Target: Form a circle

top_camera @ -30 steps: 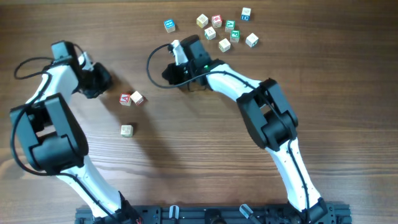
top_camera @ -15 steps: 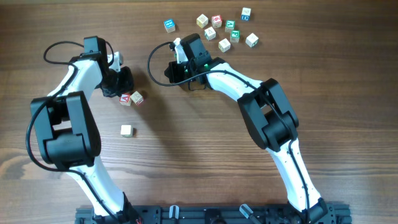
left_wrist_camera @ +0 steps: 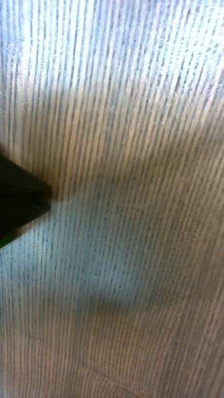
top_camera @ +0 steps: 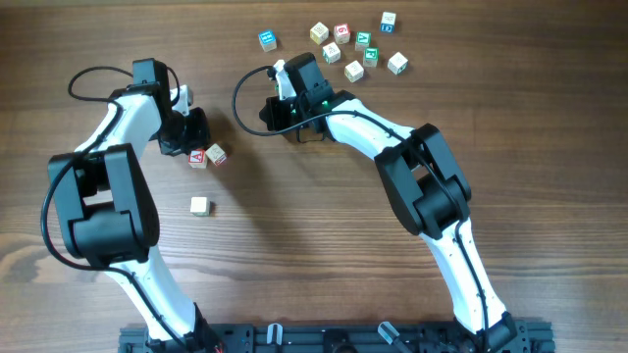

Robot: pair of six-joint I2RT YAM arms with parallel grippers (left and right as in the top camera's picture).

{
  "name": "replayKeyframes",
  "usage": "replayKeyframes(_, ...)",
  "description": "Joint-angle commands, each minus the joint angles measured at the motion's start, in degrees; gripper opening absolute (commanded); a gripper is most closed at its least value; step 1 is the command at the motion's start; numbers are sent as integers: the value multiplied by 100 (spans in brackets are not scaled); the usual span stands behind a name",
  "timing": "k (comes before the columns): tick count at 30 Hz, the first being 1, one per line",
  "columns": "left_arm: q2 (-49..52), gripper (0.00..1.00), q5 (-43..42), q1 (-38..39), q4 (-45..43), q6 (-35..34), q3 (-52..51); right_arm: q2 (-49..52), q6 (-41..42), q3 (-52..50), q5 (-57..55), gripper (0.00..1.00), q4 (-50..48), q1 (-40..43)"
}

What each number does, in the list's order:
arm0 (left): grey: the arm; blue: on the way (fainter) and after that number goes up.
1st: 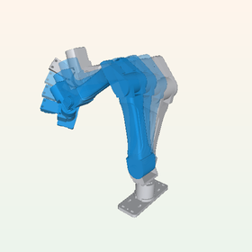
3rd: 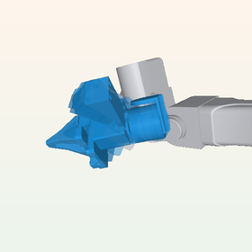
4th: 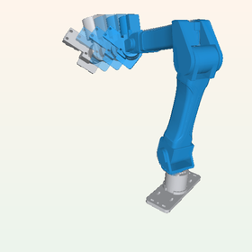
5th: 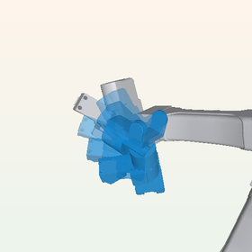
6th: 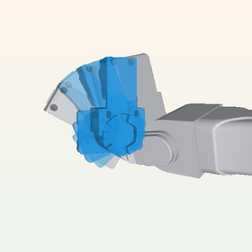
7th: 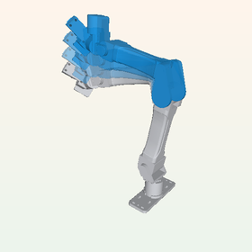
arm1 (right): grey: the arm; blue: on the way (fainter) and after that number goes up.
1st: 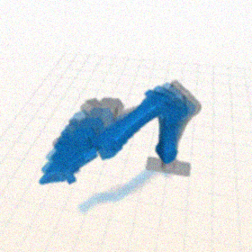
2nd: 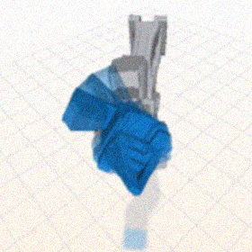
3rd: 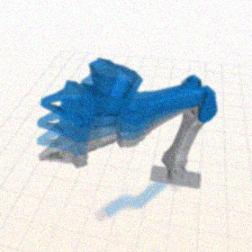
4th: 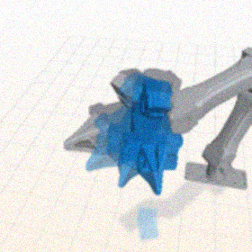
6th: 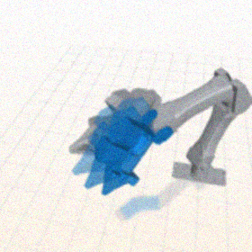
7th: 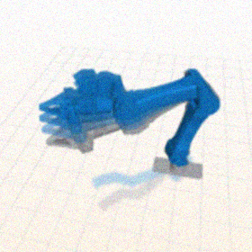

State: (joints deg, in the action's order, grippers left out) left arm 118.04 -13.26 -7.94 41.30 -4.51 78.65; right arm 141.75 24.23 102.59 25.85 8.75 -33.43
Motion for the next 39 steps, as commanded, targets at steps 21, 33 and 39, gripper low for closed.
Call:
replayKeyframes(21, 26, 4, 72, -31, 116, 131, 98, 151, 15, -105, -529, 4, 157, 39)
replayKeyframes(33, 26, 4, 72, -31, 125, 127, 98, 151, 15, -105, -529, 4, 157, 39)
replayKeyframes(39, 26, 4, 72, -31, 168, 129, 98, 151, 15, -105, -529, 4, 160, 39)
